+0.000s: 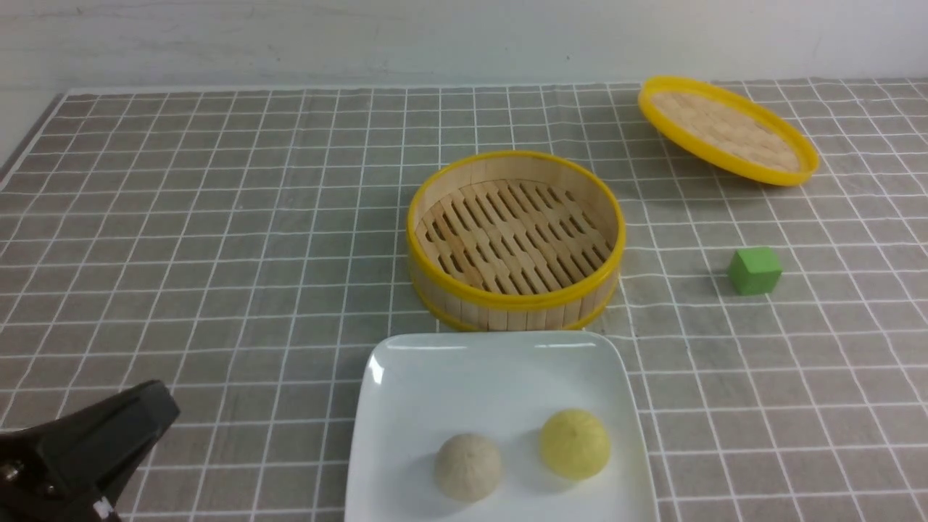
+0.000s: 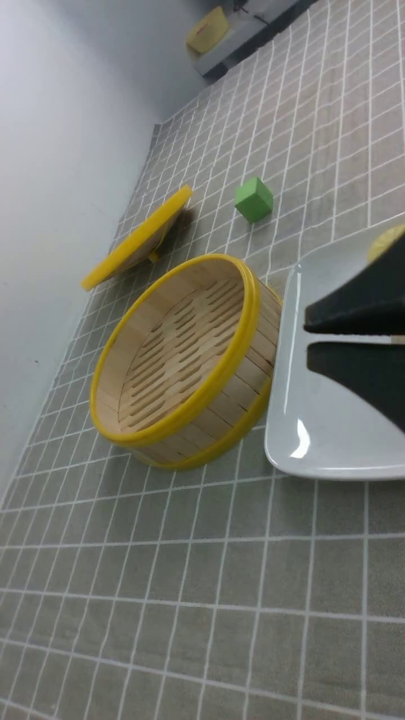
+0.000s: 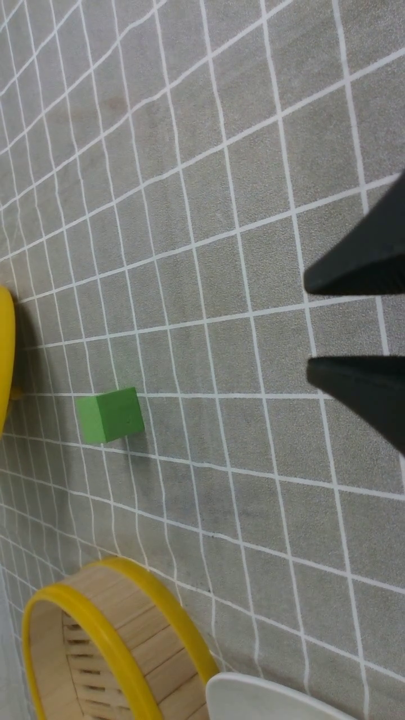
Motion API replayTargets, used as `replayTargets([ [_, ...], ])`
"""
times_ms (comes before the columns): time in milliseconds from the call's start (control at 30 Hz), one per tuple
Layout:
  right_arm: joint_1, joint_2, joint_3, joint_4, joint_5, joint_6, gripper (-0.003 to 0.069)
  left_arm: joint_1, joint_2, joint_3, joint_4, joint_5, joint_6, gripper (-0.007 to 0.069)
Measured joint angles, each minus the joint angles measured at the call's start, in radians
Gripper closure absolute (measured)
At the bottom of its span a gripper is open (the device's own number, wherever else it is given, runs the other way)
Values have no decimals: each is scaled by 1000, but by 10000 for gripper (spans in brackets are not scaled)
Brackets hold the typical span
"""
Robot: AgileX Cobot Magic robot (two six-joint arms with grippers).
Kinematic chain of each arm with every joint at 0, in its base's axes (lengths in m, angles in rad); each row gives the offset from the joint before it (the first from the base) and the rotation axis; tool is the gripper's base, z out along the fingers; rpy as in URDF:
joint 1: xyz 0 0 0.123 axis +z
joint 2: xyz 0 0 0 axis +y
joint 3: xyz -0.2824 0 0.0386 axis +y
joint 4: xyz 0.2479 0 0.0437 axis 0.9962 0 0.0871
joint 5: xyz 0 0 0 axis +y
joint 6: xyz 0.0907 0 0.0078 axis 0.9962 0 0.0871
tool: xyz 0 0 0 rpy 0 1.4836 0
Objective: Put the steamed buns into the plate on the grey tablecloth.
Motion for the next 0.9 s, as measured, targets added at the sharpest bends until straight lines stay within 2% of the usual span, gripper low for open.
replayTargets([
  [367, 0, 0, 0, 0, 0, 0, 466, 0, 0, 7, 29, 92, -15, 571],
  [500, 0, 0, 0, 0, 0, 0, 461, 0, -4, 51, 23, 53, -12, 570],
  [567, 0, 0, 0, 0, 0, -1, 459, 0, -19, 96, -3, 8, 28, 566],
  [667, 0, 0, 0, 0, 0, -2, 455, 7, -51, 157, -116, -46, 194, 560],
  [700, 0, 0, 0, 0, 0, -3, 454, 25, -68, 173, -176, -59, 303, 559],
  [733, 0, 0, 0, 0, 0, -3, 454, 29, -71, 175, -196, -61, 320, 559],
  [800, 0, 0, 0, 0, 0, -5, 452, 78, -97, 184, -269, -66, 466, 557],
  [833, 0, 0, 0, 0, 0, -7, 449, 135, -120, 192, -319, -71, 597, 556],
  [900, 0, 0, 0, 0, 0, -7, 445, 233, -152, 206, -398, -74, 754, 554],
])
